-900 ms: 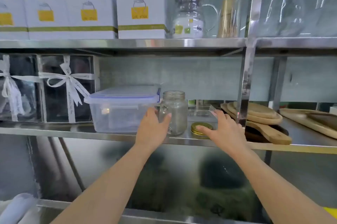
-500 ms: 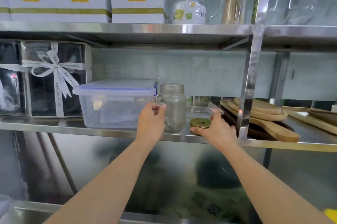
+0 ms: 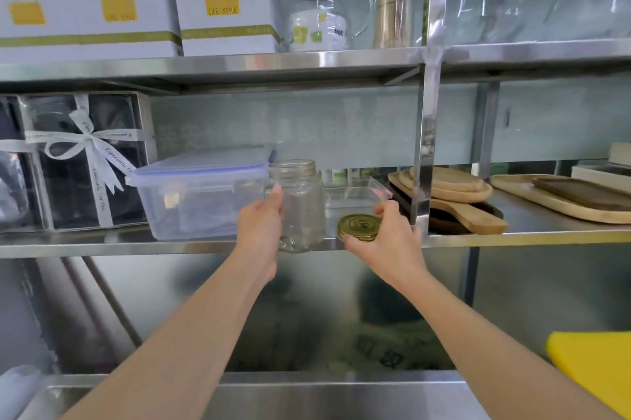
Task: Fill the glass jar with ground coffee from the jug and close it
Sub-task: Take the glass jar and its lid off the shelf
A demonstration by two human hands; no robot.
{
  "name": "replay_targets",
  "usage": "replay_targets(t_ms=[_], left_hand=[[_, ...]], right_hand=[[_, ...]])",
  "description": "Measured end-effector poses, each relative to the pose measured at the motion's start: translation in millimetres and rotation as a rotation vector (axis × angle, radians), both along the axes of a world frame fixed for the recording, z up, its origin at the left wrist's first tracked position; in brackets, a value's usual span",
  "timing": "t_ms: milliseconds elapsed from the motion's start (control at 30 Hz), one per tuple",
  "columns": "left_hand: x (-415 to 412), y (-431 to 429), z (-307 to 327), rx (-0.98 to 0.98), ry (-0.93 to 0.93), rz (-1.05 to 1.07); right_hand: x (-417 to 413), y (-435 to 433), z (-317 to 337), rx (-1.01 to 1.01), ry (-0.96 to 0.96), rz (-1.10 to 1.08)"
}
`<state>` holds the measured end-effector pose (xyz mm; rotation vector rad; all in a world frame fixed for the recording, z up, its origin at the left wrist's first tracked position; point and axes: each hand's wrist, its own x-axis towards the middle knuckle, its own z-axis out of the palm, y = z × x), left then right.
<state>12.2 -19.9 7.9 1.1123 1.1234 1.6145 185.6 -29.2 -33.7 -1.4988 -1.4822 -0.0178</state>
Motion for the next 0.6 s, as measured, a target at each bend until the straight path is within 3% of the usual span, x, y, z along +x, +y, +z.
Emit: replay_targets(t_ms=[167,600], left_hand=[[-6.2,-50.3,-2.7,0.005,-0.032,-0.038],[-11.8,-218.3,-13.3,-0.055,-0.057,-0.081]], right_hand=[[6.4,-52.7,15.0,-0.045,0.103,0.073],[17.6,-235.7,5.9,-0.091,0.138,0.077]])
